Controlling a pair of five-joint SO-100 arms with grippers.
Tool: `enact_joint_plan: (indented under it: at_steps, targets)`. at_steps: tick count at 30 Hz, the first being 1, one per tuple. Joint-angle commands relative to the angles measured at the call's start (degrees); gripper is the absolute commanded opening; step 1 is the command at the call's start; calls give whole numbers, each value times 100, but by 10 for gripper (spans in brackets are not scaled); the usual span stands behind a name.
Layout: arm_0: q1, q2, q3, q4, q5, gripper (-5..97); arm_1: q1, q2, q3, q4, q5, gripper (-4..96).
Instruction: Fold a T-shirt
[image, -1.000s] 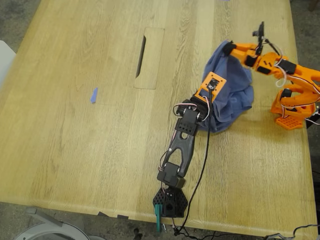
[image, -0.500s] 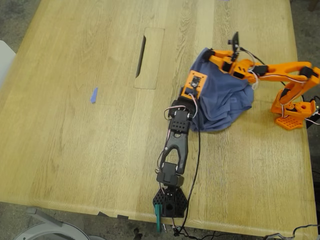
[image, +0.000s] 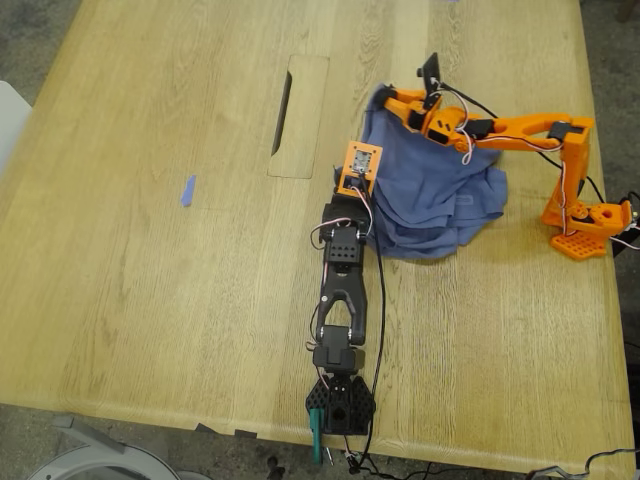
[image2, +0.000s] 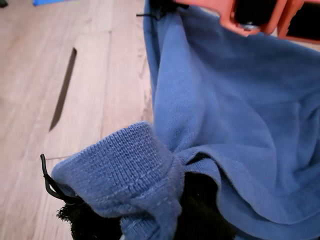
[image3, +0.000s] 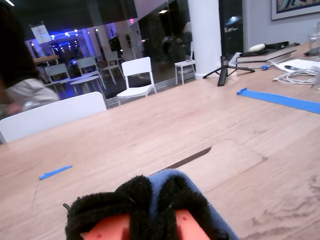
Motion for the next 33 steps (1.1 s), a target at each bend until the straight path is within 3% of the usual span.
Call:
enact_joint_plan:
  at_steps: [1,8,13,20,33]
  targets:
    - [-246,510,-132,-677,44,-2,132,-404,-1301,141,18,38]
    - [-554,299,-141,-1116,53,-2,141,-2276,-4737,1670,9,38]
    - [-686,202,-88,-1266,53,-2,149,-5019,-9738,4192,-18,39]
    - [-668,114,-9,-1441,70,-2,308,-4544,-9729,5001,-132,34]
    - [193,1037,-940,1028,35,-1,378,-2725,-9729,8306,-237,26]
